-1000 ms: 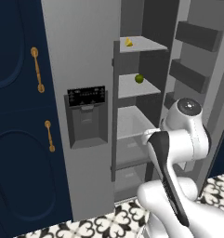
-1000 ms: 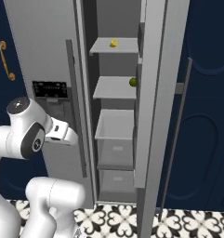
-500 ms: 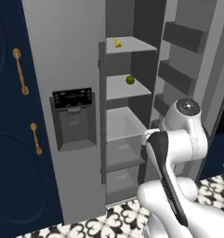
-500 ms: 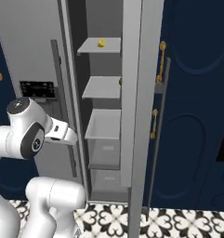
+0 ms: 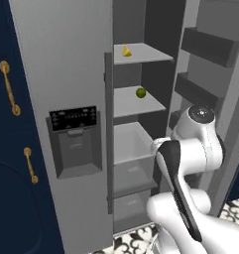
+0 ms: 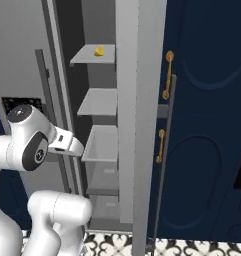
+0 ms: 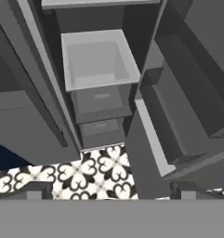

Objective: Grab a lemon wedge from the fridge and one ice cube from the ice bowl, and put them in the glass of lemonade.

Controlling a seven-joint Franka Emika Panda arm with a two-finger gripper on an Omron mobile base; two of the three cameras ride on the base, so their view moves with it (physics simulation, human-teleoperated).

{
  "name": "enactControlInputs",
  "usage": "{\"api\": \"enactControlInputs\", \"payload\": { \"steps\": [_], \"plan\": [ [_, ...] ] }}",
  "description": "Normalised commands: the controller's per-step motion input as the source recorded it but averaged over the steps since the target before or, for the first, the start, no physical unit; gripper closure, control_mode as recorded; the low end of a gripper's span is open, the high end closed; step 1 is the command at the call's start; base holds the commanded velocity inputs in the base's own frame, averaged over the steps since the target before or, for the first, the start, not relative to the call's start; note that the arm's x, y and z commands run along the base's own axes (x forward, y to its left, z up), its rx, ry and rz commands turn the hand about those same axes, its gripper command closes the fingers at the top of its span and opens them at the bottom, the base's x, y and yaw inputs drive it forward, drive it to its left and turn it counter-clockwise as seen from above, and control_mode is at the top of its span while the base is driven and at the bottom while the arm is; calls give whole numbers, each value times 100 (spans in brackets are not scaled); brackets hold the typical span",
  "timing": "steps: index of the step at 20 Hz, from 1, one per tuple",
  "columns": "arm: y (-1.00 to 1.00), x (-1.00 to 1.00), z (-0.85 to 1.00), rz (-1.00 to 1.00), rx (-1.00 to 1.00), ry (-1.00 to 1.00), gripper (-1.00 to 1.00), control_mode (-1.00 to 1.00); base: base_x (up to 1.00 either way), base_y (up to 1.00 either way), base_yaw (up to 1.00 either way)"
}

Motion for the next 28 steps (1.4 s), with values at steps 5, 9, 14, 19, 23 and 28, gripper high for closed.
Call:
{"api": "enactControlInputs", "payload": {
  "steps": [5, 9, 14, 19, 23, 28],
  "plan": [
    [0, 0, 0, 0, 0, 0, -100, 100, 68, -46, 0],
    [0, 0, 0, 0, 0, 0, -100, 100, 74, -40, 0],
    [0, 0, 0, 0, 0, 0, -100, 100, 97, 0, 6],
    [0, 0, 0, 0, 0, 0, -100, 100, 80, 0, 2],
    [-11, 7, 0, 0, 0, 0, -100, -100, 0, 0, 0],
    [-5, 3, 19, 5, 0, -4, -100, -100, 0, 0, 0]
  ]
}}
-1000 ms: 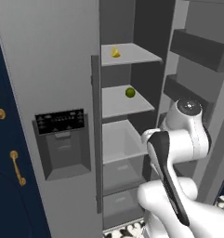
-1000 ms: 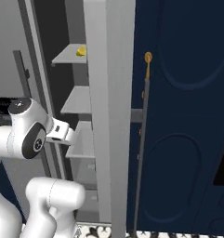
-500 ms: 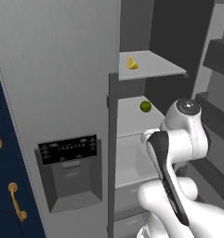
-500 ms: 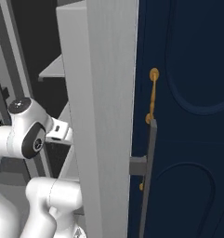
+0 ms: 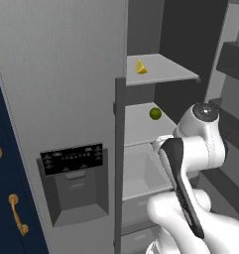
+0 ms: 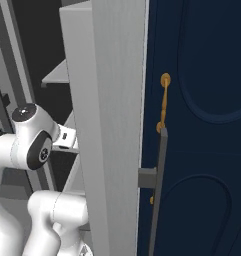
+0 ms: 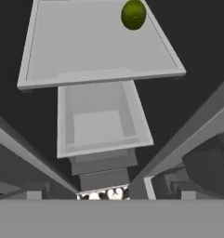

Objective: Grab a lemon wedge from the fridge and one ice cube from the ice bowl, and put them in the glass of lemonade.

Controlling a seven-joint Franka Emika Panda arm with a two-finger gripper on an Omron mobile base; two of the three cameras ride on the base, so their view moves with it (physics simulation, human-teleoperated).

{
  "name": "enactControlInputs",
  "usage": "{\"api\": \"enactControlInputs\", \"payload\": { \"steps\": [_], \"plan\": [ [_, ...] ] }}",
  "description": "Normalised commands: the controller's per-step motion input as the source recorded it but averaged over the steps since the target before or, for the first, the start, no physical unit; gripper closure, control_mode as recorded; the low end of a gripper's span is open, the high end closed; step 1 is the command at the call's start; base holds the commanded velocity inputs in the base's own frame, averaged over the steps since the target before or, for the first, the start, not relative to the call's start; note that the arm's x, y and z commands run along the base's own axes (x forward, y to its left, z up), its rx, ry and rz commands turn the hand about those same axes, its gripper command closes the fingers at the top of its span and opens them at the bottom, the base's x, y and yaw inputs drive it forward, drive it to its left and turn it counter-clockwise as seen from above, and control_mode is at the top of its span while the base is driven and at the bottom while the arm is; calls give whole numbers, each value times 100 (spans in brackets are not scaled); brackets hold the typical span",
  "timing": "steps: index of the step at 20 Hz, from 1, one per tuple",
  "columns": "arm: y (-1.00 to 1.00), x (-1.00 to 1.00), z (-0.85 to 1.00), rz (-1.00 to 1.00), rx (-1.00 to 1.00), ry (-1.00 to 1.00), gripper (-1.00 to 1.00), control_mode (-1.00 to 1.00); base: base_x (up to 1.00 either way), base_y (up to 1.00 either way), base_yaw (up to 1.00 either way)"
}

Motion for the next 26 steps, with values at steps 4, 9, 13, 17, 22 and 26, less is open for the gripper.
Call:
{"api": "enactControlInputs", "payload": {
  "steps": [4, 9, 13, 17, 22, 26],
  "plan": [
    [0, 0, 38, 9, 0, -13, -100, -100, 0, 0, 0],
    [2, 1, 53, 4, 0, -12, -100, -100, 0, 0, 0],
    [18, 0, 69, 4, 0, -12, -100, -100, 0, 0, 0],
    [23, 0, 69, 2, 0, -14, -100, -100, 0, 0, 0],
    [7, 1, 62, 3, 0, -15, -100, -100, 0, 0, 0],
    [0, 9, 51, 2, 1, -13, -100, -100, 0, 0, 0]
  ]
}}
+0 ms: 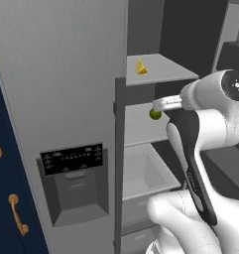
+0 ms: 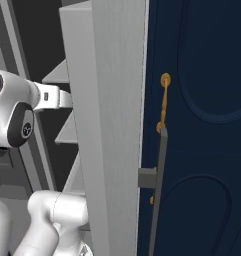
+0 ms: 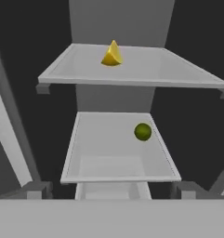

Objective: Grab a lemon wedge from the fridge and one ice cube from the ice bowl, and put them in the glass of lemonade.

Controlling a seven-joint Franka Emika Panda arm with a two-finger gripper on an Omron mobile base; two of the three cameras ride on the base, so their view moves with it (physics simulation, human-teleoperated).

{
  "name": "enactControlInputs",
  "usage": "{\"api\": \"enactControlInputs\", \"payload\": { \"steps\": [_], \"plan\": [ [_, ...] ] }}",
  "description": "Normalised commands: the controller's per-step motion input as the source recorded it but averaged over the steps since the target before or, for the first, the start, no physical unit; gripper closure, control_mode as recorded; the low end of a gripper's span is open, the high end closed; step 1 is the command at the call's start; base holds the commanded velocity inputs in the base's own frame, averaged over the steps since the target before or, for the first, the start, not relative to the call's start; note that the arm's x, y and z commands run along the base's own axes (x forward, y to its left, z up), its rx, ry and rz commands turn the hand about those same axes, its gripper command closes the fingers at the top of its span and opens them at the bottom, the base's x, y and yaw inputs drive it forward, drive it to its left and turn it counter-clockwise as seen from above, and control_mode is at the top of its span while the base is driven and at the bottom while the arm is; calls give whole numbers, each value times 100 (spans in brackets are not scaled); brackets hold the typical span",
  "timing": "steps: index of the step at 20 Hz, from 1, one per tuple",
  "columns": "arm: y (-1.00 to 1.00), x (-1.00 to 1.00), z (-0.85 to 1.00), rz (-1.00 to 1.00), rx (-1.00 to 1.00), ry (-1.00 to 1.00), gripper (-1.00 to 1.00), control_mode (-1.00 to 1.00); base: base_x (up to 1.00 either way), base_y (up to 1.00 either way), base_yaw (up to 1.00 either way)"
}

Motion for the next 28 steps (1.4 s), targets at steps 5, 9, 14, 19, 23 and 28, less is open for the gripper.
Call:
{"api": "enactControlInputs", "payload": {
  "steps": [5, 9, 14, 19, 23, 28],
  "plan": [
    [0, 28, 22, 0, 9, -6, -100, -100, 0, 0, 0],
    [0, 47, 32, 0, 12, -1, -100, -100, 0, 0, 0],
    [0, 50, 32, 0, 5, 0, -100, -100, 0, 0, 0],
    [0, 49, 10, -2, 4, 3, -100, -100, 0, 0, 0],
    [0, 49, 0, -1, 0, 0, -100, -100, 0, 0, 0],
    [11, 50, 0, 0, 0, 1, -100, -100, 0, 0, 0]
  ]
}}
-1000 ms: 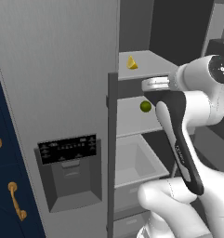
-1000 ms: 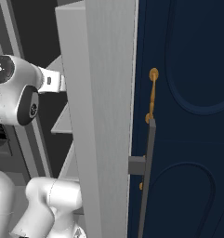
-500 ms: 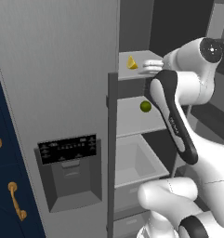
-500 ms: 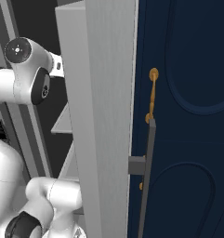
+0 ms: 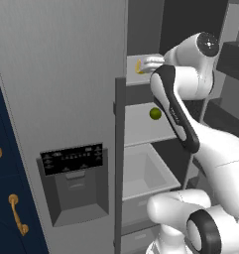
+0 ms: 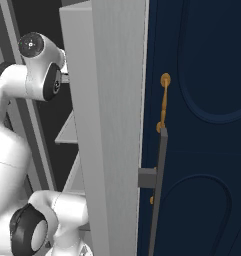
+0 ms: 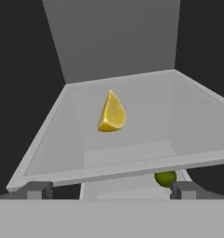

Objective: Grab a lemon wedge from the fridge and one ice cube from the ice bowl, and put them in the glass of lemonade.

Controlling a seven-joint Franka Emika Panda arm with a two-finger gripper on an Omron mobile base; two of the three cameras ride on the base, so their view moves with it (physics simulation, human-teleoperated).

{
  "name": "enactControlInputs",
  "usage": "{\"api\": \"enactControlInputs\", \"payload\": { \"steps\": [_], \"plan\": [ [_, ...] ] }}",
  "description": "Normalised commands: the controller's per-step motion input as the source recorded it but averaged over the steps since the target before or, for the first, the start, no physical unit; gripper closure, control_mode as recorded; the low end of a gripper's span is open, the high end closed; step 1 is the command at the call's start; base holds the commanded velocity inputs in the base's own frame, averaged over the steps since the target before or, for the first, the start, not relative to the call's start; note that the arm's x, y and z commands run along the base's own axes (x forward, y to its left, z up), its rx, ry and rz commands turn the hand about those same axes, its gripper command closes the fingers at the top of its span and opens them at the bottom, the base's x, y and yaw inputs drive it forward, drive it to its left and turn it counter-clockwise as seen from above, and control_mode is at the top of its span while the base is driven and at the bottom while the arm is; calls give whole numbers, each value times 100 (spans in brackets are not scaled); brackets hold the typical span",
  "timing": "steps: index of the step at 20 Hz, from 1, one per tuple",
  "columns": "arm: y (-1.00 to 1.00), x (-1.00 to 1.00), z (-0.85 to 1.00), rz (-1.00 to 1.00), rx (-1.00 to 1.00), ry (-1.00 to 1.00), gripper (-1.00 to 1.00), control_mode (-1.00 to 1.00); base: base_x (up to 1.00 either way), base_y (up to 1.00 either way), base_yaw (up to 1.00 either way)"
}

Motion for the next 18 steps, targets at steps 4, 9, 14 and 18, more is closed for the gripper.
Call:
{"api": "enactControlInputs", "payload": {
  "steps": [4, 9, 14, 18],
  "plan": [
    [4, 61, -2, 0, 0, 5, -100, -100, 0, 0, 0],
    [0, 60, -1, -1, 0, 10, -100, -100, 0, 0, 0],
    [5, 60, -7, 0, 0, 9, -100, -100, 0, 0, 0],
    [6, 60, -19, 0, 0, 7, -100, -100, 0, 0, 0]
  ]
}}
